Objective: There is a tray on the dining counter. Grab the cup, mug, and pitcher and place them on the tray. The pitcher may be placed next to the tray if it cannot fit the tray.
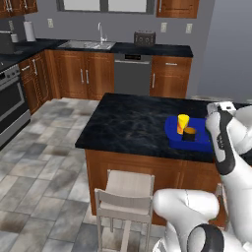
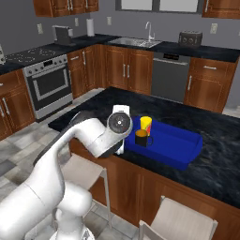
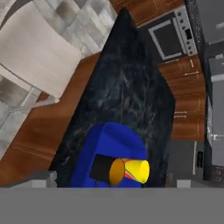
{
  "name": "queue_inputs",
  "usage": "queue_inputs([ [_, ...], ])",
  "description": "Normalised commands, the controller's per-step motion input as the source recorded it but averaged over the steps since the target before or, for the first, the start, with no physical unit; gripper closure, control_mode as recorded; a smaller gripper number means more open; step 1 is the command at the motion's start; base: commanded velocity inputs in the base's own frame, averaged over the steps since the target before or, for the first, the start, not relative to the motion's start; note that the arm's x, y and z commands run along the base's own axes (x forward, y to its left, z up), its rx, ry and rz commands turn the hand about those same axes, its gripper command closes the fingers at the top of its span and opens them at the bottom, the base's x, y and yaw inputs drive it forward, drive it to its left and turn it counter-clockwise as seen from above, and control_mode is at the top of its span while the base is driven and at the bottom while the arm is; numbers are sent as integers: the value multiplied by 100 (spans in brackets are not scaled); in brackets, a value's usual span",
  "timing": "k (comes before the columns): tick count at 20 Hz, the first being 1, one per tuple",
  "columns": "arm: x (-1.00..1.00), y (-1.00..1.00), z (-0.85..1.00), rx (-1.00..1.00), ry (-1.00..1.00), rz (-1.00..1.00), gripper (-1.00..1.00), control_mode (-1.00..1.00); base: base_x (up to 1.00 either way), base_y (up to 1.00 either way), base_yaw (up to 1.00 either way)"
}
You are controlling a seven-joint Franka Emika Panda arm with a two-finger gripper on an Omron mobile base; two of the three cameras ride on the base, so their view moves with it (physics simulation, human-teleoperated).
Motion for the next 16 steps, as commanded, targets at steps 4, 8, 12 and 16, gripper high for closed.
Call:
queue_inputs([
  [4, -41, 35, 5, -50, -3, 16, -100, -100, 0, 0, 0],
  [8, -27, 8, 20, -42, 0, 22, -100, -100, 0, 0, 0],
  [12, -18, 8, 54, -33, 0, 20, -100, -100, 0, 0, 0],
  [16, -23, 10, 71, -31, 0, 18, -100, -100, 0, 0, 0],
])
